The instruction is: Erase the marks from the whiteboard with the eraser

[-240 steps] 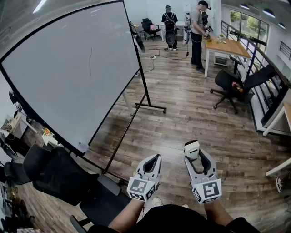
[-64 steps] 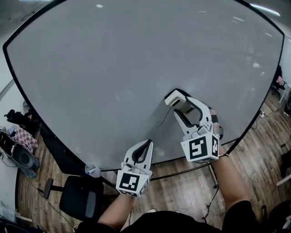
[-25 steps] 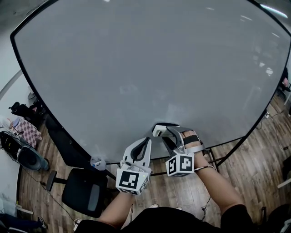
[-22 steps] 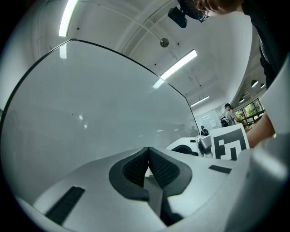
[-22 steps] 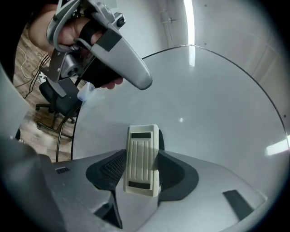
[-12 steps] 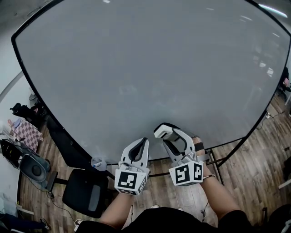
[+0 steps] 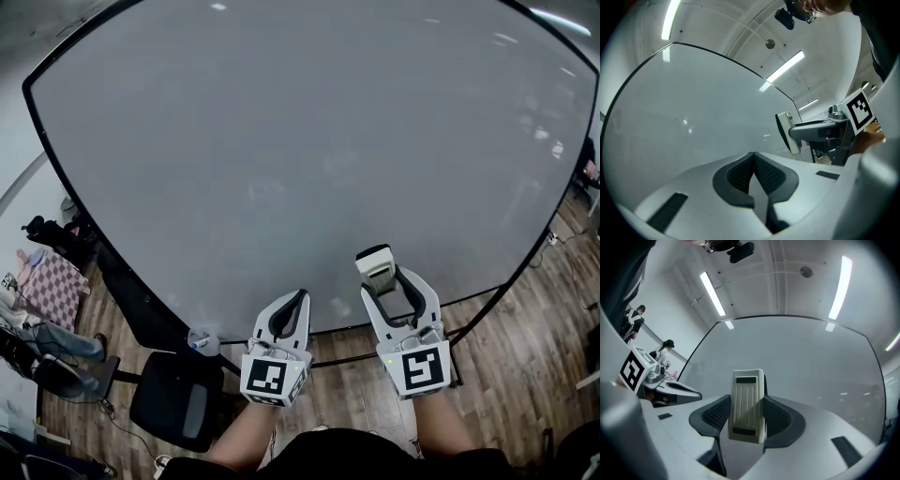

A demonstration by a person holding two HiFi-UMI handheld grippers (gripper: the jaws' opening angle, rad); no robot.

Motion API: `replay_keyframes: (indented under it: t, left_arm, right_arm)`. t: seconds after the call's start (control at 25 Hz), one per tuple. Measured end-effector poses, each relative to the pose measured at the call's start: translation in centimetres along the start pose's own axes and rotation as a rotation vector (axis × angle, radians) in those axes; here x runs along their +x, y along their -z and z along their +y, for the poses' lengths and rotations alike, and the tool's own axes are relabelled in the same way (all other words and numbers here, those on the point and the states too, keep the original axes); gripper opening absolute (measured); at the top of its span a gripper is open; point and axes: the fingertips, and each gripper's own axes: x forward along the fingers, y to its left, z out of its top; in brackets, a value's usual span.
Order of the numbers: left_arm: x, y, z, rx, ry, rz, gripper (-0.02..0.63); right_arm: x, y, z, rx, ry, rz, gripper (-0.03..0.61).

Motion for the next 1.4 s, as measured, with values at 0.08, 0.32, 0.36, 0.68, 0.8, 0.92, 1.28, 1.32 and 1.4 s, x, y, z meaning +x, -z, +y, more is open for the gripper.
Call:
replay_keyframes:
  t: [0.08, 0.32, 0.36, 0.68, 0.8, 0.92, 1.28, 1.32, 1.4]
  left_arm:
    - [0.0, 0.2, -0.3, -0.005, 0.004, 0.004, 0.018]
    - [-0.4, 0.5, -1.1, -0.045, 0.015, 0.012, 0.018]
    - [-0.5, 0.6, -1.2, -0.049, 0.015, 0.013, 0.018]
    - [-0.9, 1.0, -1.6, -0.061, 0.017, 0.025, 0.018]
    - [-1.0, 1.0, -1.7, -0.061, 0.021, 0.025, 0.018]
    - [-1.0, 1.0, -2.0, -0.06, 0.019, 0.025, 0.018]
    - [-0.7, 1.0, -2.2, -0.054, 0.017, 0.036, 0.018]
    - [-0.8, 1.0, -2.3, -0.054, 0.016, 0.036, 0.018]
    - [-0.8, 1.1, -2.4, -0.054, 0.016, 0.037, 0.018]
  right_arm:
    - [-0.9, 0.5, -0.9, 0.039, 0.019, 0.014, 0.244]
    - [-3.0, 2.1, -1.8, 0.114, 0.066, 0.044, 0.245]
    - [-3.2, 2.4, -1.9, 0.117, 0.074, 0.052, 0.245]
    - [-4.3, 3.2, -2.1, 0.108, 0.116, 0.082, 0.244]
    - [-4.4, 3.2, -1.8, 0.106, 0.114, 0.078, 0.244]
    - [-4.5, 3.4, -1.9, 0.105, 0.115, 0.077, 0.244]
    - [-4.4, 4.5, -2.7, 0.105, 0.127, 0.089, 0.244]
    - [-4.5, 4.5, -2.7, 0.105, 0.128, 0.088, 0.244]
    - [-4.7, 4.5, -2.8, 0.103, 0.13, 0.086, 0.244]
